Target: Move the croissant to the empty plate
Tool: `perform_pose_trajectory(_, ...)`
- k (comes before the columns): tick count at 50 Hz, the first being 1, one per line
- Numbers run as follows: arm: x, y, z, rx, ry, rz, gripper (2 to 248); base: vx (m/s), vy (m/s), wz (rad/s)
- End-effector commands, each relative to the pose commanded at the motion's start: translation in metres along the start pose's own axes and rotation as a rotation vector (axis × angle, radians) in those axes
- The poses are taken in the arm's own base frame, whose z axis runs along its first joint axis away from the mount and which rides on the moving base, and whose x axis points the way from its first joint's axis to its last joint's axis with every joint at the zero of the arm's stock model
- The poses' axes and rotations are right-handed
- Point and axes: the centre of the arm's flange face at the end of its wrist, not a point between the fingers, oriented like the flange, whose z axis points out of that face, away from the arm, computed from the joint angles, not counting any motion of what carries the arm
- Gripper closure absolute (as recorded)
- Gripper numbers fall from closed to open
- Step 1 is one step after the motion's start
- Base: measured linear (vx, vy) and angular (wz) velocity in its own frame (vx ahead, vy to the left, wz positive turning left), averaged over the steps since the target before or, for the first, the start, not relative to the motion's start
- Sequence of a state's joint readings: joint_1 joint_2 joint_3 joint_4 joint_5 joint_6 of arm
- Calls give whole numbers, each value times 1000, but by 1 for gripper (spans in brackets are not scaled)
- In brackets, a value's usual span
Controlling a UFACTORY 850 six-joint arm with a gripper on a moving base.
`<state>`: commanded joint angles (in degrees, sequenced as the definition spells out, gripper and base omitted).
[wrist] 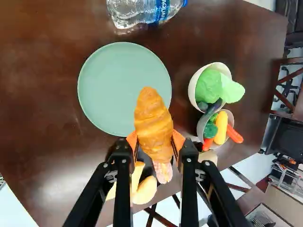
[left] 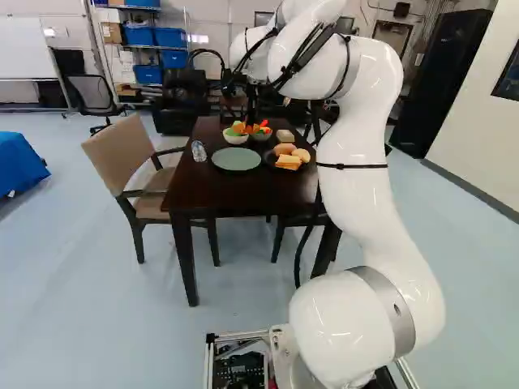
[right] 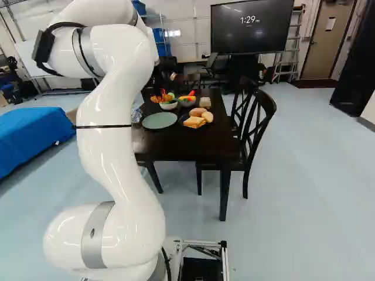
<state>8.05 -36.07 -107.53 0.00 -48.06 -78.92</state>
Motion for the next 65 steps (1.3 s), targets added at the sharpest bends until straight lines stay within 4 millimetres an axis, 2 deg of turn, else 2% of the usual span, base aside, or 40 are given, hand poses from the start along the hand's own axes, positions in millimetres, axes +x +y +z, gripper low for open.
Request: perform_pose_trajectory(65, 0, 0, 0, 0, 0, 0, 142, 32, 8, -7)
